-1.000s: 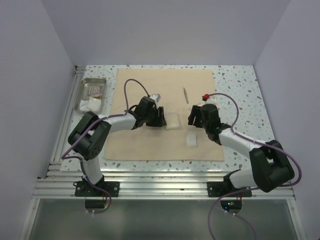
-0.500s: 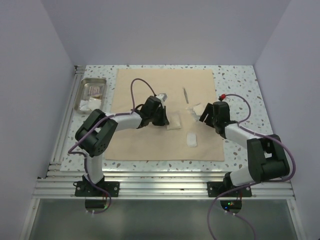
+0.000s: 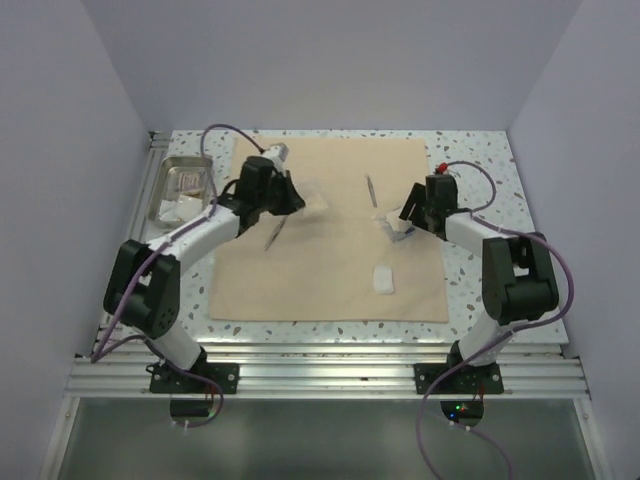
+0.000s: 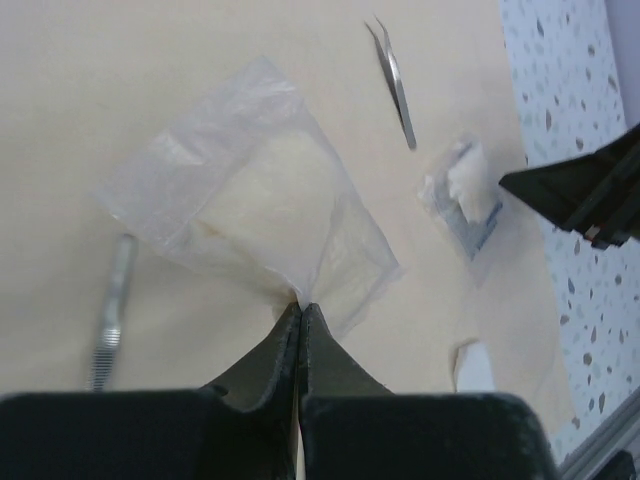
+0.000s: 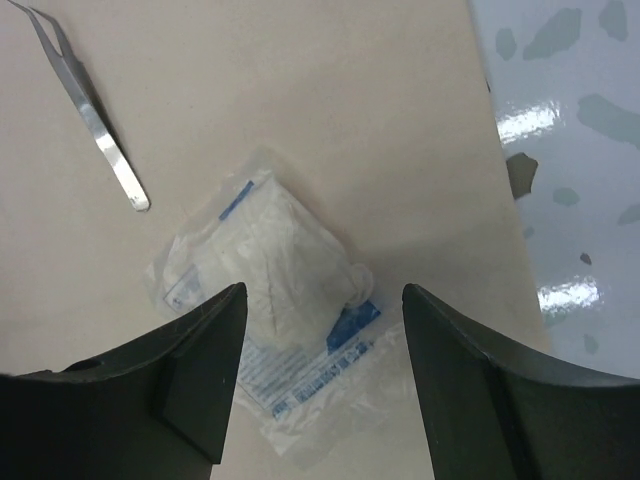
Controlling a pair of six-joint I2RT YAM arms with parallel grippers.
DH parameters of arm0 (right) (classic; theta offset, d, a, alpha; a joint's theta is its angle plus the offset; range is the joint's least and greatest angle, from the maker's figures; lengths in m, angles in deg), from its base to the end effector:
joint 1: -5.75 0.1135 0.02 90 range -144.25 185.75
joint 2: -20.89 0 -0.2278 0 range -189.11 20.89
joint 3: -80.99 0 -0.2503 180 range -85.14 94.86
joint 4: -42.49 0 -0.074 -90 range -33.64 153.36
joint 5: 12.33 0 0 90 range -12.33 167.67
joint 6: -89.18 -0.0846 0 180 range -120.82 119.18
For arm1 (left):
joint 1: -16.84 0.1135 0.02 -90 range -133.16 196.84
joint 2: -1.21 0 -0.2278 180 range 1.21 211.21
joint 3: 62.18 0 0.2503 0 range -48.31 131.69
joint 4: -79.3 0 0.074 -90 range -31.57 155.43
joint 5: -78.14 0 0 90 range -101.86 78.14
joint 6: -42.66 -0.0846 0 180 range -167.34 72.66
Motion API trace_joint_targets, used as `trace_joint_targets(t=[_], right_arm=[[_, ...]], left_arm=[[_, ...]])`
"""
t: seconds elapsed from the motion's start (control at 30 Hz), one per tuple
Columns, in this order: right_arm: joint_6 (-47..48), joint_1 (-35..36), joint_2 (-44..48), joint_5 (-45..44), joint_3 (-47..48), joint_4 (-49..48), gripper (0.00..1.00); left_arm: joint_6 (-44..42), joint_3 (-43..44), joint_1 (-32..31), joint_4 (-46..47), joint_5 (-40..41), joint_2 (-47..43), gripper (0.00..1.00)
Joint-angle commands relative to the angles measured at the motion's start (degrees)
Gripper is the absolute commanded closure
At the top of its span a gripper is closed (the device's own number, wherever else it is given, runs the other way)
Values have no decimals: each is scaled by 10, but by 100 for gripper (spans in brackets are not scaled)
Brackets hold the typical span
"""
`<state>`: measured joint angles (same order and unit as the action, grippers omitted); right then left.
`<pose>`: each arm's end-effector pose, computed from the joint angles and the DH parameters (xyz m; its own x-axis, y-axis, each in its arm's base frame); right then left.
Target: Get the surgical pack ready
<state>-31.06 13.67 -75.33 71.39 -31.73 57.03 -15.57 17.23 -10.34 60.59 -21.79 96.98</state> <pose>0.3761 0.0430 0.1101 -0.6182 0.4194 -0.6648 0.2928 0.9077 0.3004 0.3597 -0.2011 0.1792 -0.7376 -0.2043 -0.6437 0.2202 0.8283 -0.5152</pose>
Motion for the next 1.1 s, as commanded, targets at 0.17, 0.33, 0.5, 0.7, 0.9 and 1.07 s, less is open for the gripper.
trace_joint_targets(t=[0.17,0.33,0.5,0.7,0.9,1.07], right_arm=[[63,1,-80,22,95,57,33],[73,5,-107,29,113,75,36],[83,18,-124,39,127,86,48],[81,25,-130,62,133,89,81],[70,24,-78,57,99,59,100],[60,26,-25,62,72,43,100]], left_arm=[[21,-29,258,22,-35,-102,100],[65,-72,380,93,-47,-105,100],[71,-74,463,102,-47,-80,100],[64,-85,492,118,-62,-49,100],[43,-79,493,105,-51,-14,100],[36,-77,495,113,-55,14,100]])
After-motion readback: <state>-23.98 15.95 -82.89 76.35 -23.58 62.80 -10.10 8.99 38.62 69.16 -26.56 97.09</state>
